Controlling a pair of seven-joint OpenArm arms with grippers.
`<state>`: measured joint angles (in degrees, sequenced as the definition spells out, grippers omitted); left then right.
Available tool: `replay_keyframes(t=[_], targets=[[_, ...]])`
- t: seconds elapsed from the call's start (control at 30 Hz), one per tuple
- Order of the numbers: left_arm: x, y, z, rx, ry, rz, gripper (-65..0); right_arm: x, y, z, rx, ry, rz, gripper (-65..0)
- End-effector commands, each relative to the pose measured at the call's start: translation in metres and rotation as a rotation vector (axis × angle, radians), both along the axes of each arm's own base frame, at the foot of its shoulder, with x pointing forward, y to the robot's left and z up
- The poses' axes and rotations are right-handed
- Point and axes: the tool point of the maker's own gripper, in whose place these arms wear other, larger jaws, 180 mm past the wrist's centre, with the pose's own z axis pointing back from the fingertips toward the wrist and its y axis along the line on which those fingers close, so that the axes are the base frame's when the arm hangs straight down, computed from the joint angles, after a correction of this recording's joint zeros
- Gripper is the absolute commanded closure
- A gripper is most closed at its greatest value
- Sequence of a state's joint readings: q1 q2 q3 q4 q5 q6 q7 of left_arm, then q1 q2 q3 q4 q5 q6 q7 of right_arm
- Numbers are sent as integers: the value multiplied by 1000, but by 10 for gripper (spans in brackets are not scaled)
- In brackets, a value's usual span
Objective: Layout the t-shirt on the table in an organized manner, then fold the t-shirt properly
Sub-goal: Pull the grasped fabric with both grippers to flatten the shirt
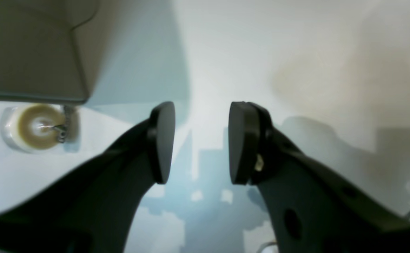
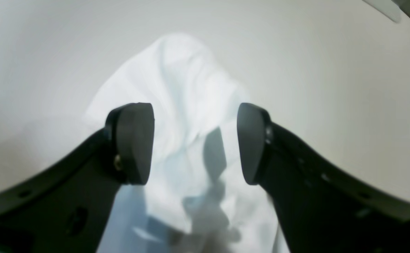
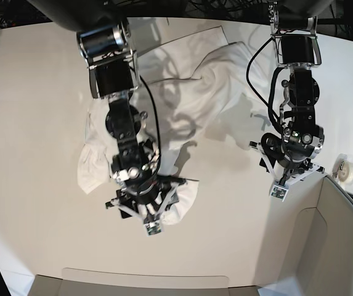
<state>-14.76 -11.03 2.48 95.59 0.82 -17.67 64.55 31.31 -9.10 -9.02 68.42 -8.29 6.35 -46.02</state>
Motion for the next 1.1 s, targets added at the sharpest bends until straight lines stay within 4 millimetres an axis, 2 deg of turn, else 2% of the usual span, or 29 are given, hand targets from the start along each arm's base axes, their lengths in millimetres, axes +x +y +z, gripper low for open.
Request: replay_keyframes(t=[0.0,0.03,0.13,0.27,0.37,0.47,0.53,0.7,0.8,0.83,0.87,0.97,1.0,1.07], targets=[[6,-7,13,-14,-49,-25,-250,20,-13,19,77,-41,-47,-371],[4,0,11,1,-46,-22,-250,25,-23,10,173,-1,-94,-371],[2,12,8,26,-49,-22,-250,38,-45,3,423,39,-209,-371],[-5,13,1,29,-54,-35,-250,47,-50,10,514,35,-227,-370],[-6,10,-1,28,-49,-43,-250,52,-43,3,511,81,-217,-370],[-6,9,-2,27,-51,-46,-250,56,-24,0,519,104,-150,-370],[-6,9,-2,27,-51,-46,-250,58,-18,-4,523,106,-128,-370],[-6,9,-2,27,-50,-46,-250,56,-18,-20,527,128,-139,-368],[-12,10,-9,27,-31,-46,-250,52,-15,-29,526,154,-135,-362],[-14,10,-11,29,-28,-47,-250,50,-12,-31,527,164,-133,-341],[-14,10,-10,29,-29,-47,-250,49,-10,-33,524,171,-128,-290],[-15,10,-10,29,-29,-48,-250,51,-9,-29,527,162,-125,-38],[-15,10,-10,29,-29,-48,-250,53,-8,-26,527,157,-122,0],[-15,12,-10,28,-31,-40,-250,64,-9,-5,529,120,-113,0]])
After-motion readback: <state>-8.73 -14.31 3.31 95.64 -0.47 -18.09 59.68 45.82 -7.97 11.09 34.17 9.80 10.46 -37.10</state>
